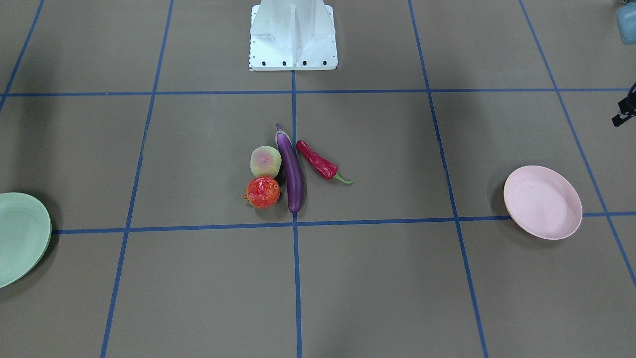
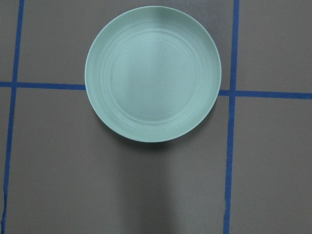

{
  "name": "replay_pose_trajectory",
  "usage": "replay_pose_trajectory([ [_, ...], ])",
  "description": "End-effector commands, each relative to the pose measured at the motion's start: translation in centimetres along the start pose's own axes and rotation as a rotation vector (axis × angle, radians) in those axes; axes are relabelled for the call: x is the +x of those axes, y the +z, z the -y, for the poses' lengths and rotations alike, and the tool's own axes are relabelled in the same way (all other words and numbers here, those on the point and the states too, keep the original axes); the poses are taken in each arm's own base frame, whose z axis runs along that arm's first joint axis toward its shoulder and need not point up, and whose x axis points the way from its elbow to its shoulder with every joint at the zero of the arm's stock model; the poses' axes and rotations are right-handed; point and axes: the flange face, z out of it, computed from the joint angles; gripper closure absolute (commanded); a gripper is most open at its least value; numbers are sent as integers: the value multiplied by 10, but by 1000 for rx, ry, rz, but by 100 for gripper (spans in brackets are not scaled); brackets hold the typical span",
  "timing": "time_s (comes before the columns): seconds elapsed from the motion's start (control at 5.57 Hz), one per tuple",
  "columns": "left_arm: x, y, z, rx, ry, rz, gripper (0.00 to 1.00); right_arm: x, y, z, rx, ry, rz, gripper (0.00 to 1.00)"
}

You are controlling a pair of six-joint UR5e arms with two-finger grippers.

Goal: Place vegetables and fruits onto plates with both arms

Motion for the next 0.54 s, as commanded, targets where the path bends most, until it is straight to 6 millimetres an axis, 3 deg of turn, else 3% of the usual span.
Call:
replay_pose_trajectory([
  [0.0,7,1,-1,-7,8,-50,0,-10,-1,2,14,-25,82,0],
  [0.18,12,1,3,-13,8,-95,0,-24,5,8,57,-121,99,0],
  [0.36,14,-2,7,-6,16,-88,0,-53,27,10,48,-226,123,0],
])
